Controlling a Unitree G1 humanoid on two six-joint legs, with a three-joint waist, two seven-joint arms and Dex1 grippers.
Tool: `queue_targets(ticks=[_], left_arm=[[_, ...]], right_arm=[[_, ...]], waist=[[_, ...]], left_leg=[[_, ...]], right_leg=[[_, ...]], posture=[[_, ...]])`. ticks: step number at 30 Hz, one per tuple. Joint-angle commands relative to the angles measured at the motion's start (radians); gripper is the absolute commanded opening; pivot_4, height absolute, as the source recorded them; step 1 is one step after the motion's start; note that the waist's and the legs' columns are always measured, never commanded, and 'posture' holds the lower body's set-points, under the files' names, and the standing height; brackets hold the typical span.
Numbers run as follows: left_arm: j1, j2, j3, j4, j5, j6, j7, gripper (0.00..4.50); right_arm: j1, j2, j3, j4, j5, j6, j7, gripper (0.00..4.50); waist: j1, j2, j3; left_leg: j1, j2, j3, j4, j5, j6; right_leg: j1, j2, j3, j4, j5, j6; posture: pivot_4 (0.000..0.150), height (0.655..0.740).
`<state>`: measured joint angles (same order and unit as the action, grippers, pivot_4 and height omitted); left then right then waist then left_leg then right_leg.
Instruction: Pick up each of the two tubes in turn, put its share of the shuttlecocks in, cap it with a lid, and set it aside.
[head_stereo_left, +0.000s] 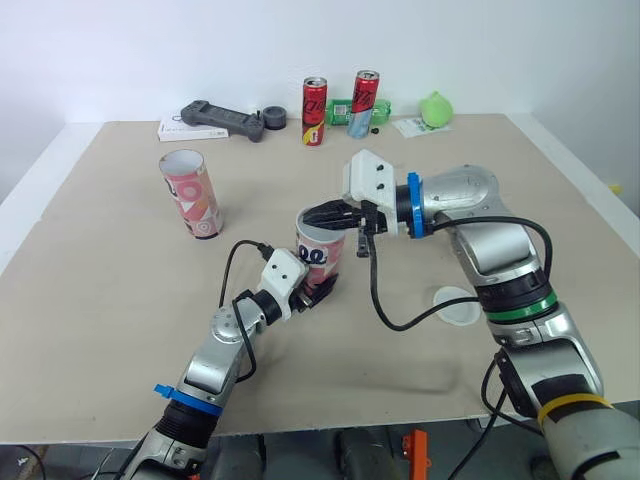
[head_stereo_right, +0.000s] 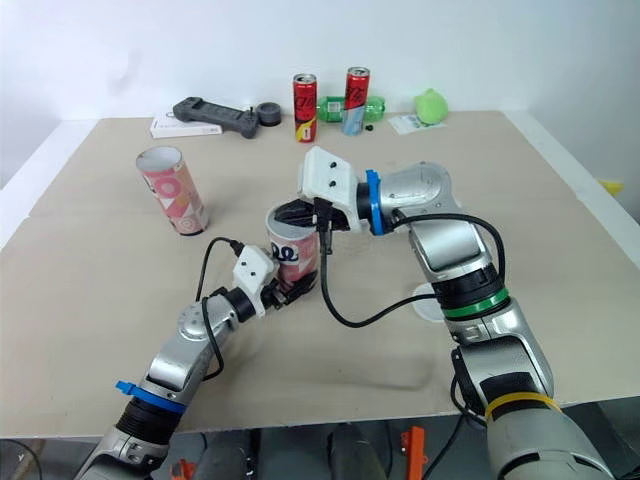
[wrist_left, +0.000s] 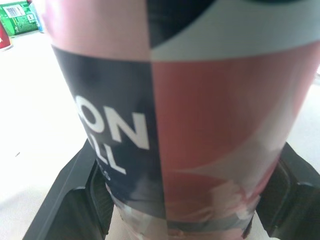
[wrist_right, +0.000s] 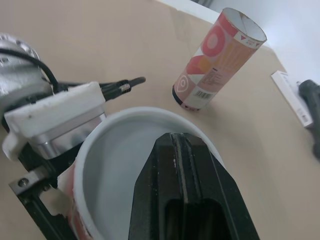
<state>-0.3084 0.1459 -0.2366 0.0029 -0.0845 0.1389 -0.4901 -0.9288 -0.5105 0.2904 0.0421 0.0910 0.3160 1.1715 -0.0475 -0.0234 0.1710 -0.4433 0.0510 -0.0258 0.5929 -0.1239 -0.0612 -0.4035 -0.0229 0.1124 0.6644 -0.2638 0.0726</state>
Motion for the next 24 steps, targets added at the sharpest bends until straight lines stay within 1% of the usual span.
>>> queue_targets(ticks=[1,7,11,13,15,18,20,21,22,24], left_arm=[[0.011,0.005,-0.005,0.003,0.006,0.010,-0.005,3.23],[0.014,0.003,-0.006,0.000,0.007,0.011,-0.005,3.23],[0.015,0.004,-0.005,-0.001,0.007,0.012,-0.007,3.23],[0.015,0.006,-0.005,-0.003,0.005,0.013,-0.010,3.23],[0.015,0.006,0.000,-0.004,-0.004,0.013,-0.016,3.23],[0.021,0.005,0.006,-0.008,-0.020,0.013,-0.029,3.23],[0.022,0.005,0.014,-0.011,-0.041,0.011,-0.047,3.23],[0.023,0.007,0.019,-0.014,-0.050,0.011,-0.055,3.23],[0.024,0.009,0.025,-0.017,-0.060,0.011,-0.064,3.23],[0.024,0.016,0.041,-0.022,-0.084,0.012,-0.084,3.93]], right_arm=[[0.083,-0.008,0.120,0.022,-0.064,0.009,0.033,0.08],[0.110,0.009,0.131,0.065,-0.093,-0.019,0.028,0.08],[0.096,0.035,0.080,0.057,-0.044,-0.012,0.024,0.08],[0.065,0.048,0.014,0.044,0.010,0.020,0.012,0.08],[0.033,0.058,-0.086,0.018,0.101,0.085,-0.004,0.08],[0.030,0.063,-0.194,-0.039,0.220,0.172,-0.036,0.08],[0.054,0.052,-0.271,-0.099,0.313,0.252,-0.060,0.67],[0.073,0.043,-0.301,-0.132,0.355,0.291,-0.068,0.87],[0.095,0.034,-0.326,-0.163,0.389,0.327,-0.078,1.37],[0.156,0.017,-0.376,-0.223,0.453,0.385,-0.105,2.31]], waist=[[0.000,-0.001,-0.004],[0.000,-0.004,-0.020],[0.000,-0.004,-0.023],[0.000,-0.004,-0.023],[0.000,-0.004,-0.022],[0.000,-0.003,-0.019],[0.001,-0.003,-0.019],[0.003,-0.003,-0.018],[0.004,-0.003,-0.018],[0.003,-0.003,-0.018]], left_leg=[[0.001,0.000,0.000,0.000,0.000,-0.001],[0.006,0.000,0.000,0.000,-0.004,-0.004],[0.007,0.000,-0.001,0.000,-0.004,-0.003],[0.007,0.000,-0.001,0.000,-0.004,-0.003],[0.006,0.000,-0.001,0.000,-0.004,-0.003],[0.003,0.000,-0.001,0.000,-0.004,-0.003],[0.001,0.000,-0.002,-0.001,-0.004,-0.003],[0.000,0.000,-0.002,-0.001,-0.004,-0.003],[-0.001,-0.001,-0.003,-0.002,-0.005,-0.003],[-0.001,-0.001,-0.004,-0.002,-0.007,-0.004]], right_leg=[[0.001,0.000,0.000,0.000,-0.001,0.000],[0.005,0.000,0.000,0.000,-0.004,-0.001],[0.006,0.000,-0.001,0.000,-0.005,-0.002],[0.006,0.000,-0.001,0.000,-0.005,-0.002],[0.006,0.000,-0.001,0.000,-0.005,-0.002],[0.004,0.000,-0.001,0.000,-0.005,-0.002],[0.002,0.000,-0.001,0.000,-0.005,-0.002],[0.001,0.000,-0.001,0.000,-0.005,-0.001],[0.001,0.000,-0.001,0.000,-0.003,0.000],[0.001,0.000,-0.001,0.000,-0.004,-0.002]], posture=[[0.150,0.7400],[0.150,0.7400],[0.150,0.7400],[0.150,0.7400],[0.150,0.7400],[0.150,0.7400],[0.150,0.7400],[0.150,0.7400],[0.150,0.7400],[0.150,0.7400]])
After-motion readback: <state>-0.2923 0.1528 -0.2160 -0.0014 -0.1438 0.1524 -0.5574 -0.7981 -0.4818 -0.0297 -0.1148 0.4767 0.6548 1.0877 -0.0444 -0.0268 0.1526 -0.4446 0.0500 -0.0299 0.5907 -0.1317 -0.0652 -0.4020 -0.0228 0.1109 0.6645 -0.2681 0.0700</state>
